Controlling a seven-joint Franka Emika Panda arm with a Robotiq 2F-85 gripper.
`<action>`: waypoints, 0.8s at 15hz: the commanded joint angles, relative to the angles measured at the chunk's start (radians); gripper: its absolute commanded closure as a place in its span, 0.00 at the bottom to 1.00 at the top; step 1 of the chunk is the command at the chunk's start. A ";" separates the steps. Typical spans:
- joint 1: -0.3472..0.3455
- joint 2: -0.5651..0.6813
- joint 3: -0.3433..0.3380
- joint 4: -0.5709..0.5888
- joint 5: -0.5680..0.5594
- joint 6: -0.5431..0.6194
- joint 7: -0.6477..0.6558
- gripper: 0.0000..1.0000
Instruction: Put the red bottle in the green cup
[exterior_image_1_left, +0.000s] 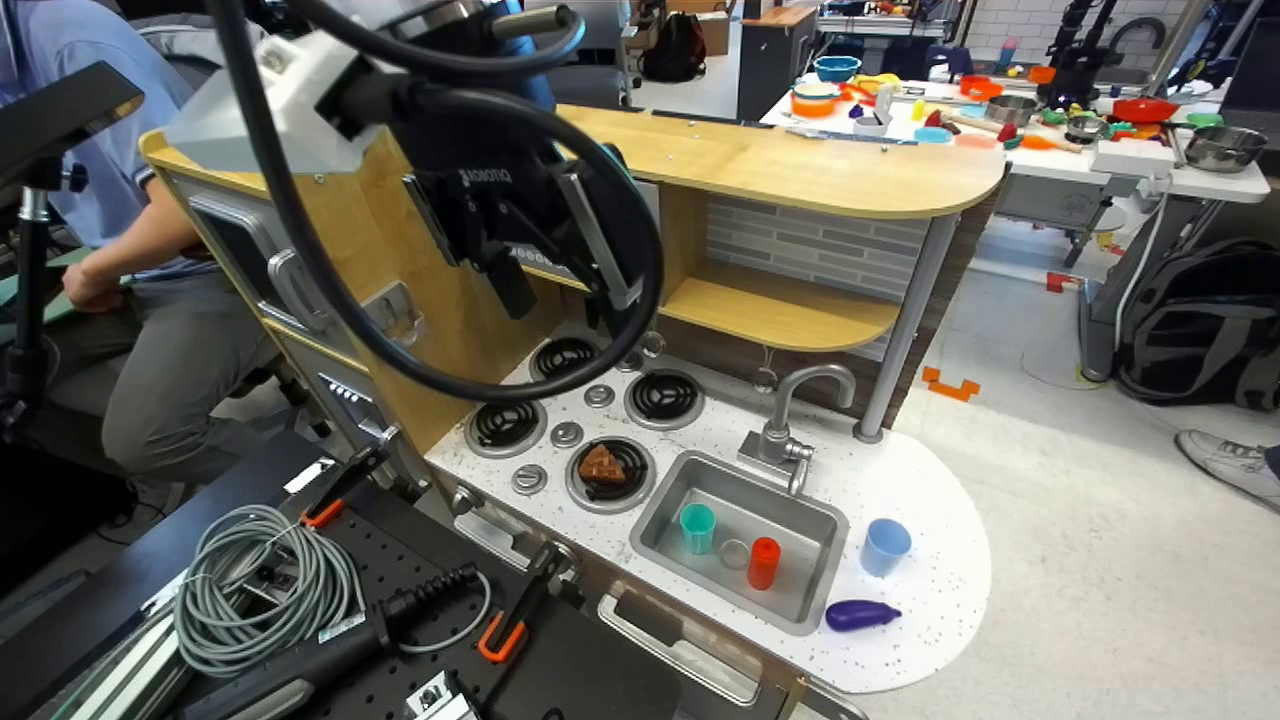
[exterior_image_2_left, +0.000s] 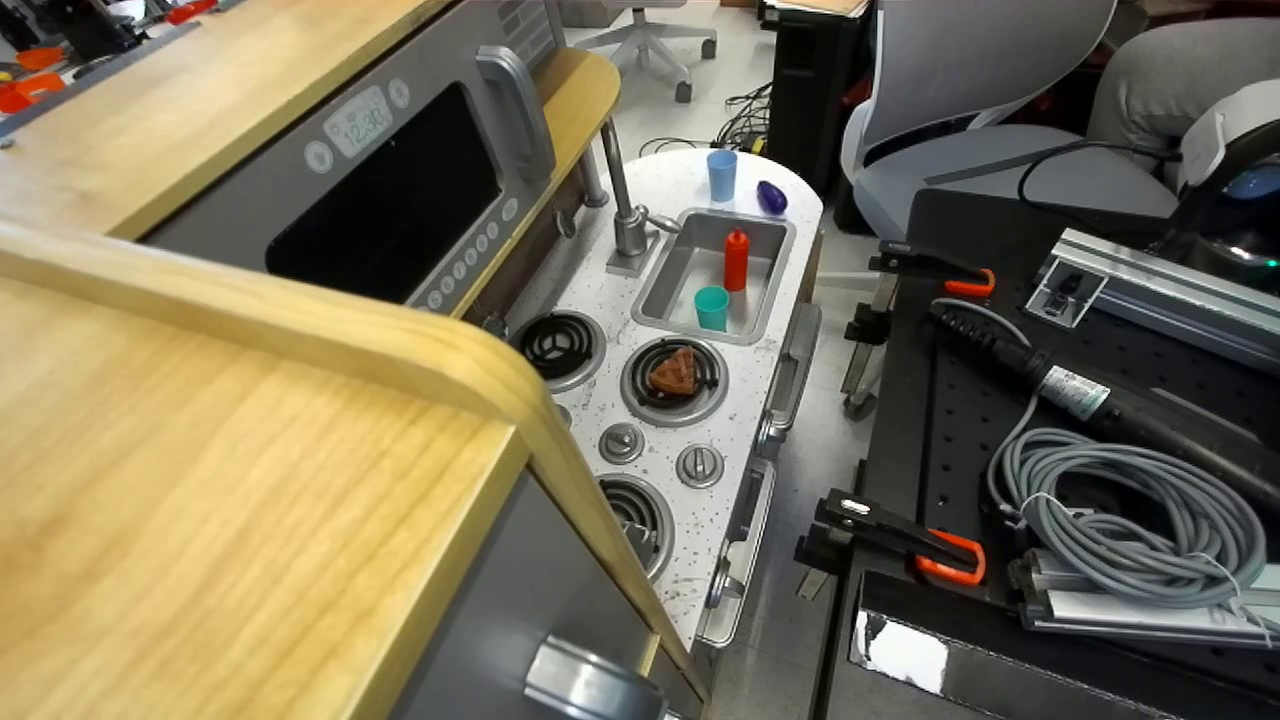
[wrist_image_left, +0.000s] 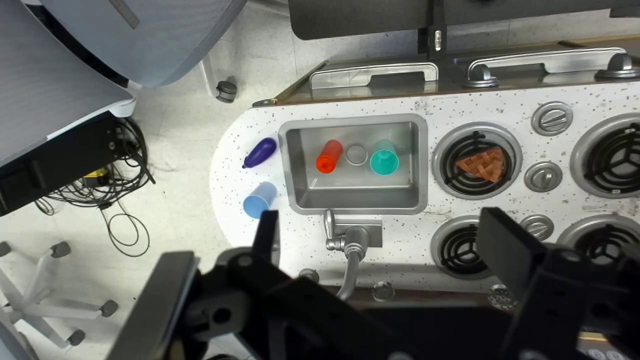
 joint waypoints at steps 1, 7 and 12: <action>0.005 0.011 -0.012 0.002 -0.003 0.007 -0.004 0.00; 0.010 0.127 -0.106 0.007 0.013 0.155 -0.192 0.00; 0.012 0.357 -0.195 0.035 0.086 0.326 -0.378 0.00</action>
